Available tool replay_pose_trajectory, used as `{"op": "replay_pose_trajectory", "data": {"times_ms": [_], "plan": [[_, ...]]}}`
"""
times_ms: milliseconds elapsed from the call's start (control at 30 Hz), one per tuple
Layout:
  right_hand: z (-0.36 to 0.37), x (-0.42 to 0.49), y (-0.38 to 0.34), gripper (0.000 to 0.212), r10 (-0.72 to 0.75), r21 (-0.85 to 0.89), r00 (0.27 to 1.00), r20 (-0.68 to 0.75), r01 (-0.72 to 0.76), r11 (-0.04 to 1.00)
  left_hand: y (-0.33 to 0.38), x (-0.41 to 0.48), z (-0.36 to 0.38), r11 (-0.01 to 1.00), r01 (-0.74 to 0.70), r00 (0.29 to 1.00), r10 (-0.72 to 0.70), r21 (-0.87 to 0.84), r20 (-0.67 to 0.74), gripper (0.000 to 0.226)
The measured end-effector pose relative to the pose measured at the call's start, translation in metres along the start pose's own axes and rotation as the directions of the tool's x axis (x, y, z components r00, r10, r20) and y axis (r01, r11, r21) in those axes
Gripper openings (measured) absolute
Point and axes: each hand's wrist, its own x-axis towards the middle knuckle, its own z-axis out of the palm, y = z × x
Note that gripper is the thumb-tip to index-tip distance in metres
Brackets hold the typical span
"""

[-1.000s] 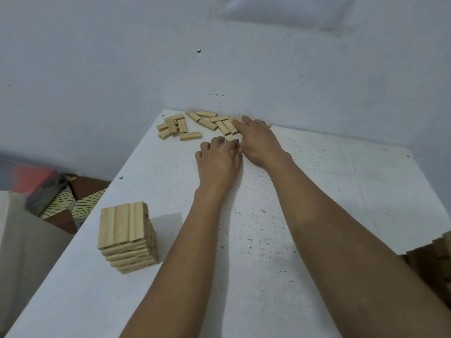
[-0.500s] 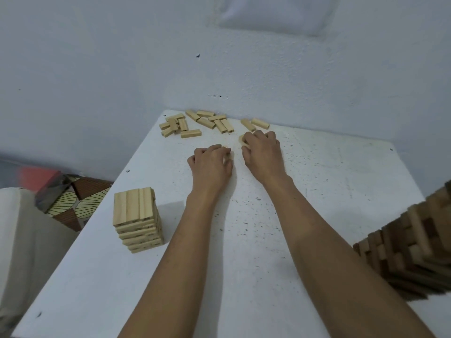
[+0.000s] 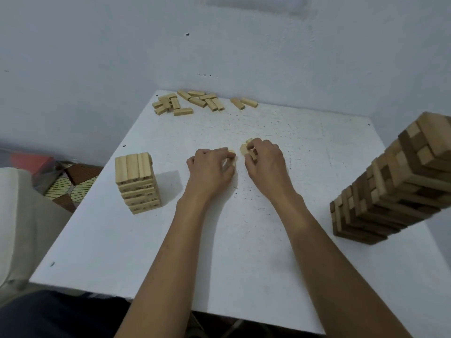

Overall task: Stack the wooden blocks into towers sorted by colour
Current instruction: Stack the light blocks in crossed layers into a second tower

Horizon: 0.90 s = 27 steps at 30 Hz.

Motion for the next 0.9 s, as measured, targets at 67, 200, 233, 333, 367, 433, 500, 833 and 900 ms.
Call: {"op": "replay_pose_trajectory", "data": {"times_ms": [67, 200, 233, 333, 367, 433, 500, 833, 900], "plan": [[-0.008, -0.01, -0.003, 0.019, 0.011, 0.05, 1.0, 0.024, -0.012, 0.999, -0.001, -0.01, -0.002, 1.0, 0.0, 1.0, 0.0, 0.0, 0.022, 0.027], [-0.02, -0.026, -0.01, 0.019, 0.097, 0.124, 0.992, 0.075, -0.106, 0.987, 0.002, -0.031, -0.008, 1.0, -0.013, 0.996, 0.013, 0.003, 0.085, 0.034], [-0.021, -0.029, -0.011, 0.019, 0.124, 0.127, 0.989, 0.08, -0.134, 0.983, 0.002, -0.035, -0.009, 1.0, -0.017, 0.996, 0.017, -0.006, 0.086, 0.035], [-0.025, -0.035, -0.016, 0.019, 0.172, 0.135, 0.98, 0.104, -0.185, 0.973, 0.003, -0.045, -0.012, 1.0, -0.026, 0.996, 0.027, -0.011, 0.087, 0.035], [-0.027, -0.037, -0.018, 0.019, 0.183, 0.136, 0.977, 0.112, -0.198, 0.971, 0.004, -0.048, -0.013, 1.0, -0.029, 0.996, 0.03, -0.008, 0.088, 0.034], [-0.03, -0.039, -0.021, 0.019, 0.211, 0.157, 0.969, 0.124, -0.23, 0.96, 0.008, -0.052, -0.014, 0.999, -0.031, 0.997, 0.031, -0.009, 0.067, 0.032], [-0.032, -0.042, -0.022, 0.025, 0.236, 0.194, 0.962, 0.134, -0.259, 0.946, 0.012, -0.055, -0.015, 0.999, -0.033, 0.999, 0.033, -0.014, 0.04, 0.031], [-0.033, -0.043, -0.023, 0.026, 0.158, 0.224, 0.974, 0.16, -0.192, 0.956, 0.005, -0.044, -0.011, 0.997, -0.035, 0.998, 0.031, 0.066, 0.055, 0.029], [-0.031, -0.041, -0.021, 0.024, 0.12, 0.182, 0.978, 0.169, -0.15, 0.972, 0.004, -0.043, -0.011, 0.996, -0.02, 0.998, 0.015, 0.083, 0.057, 0.029]]}}
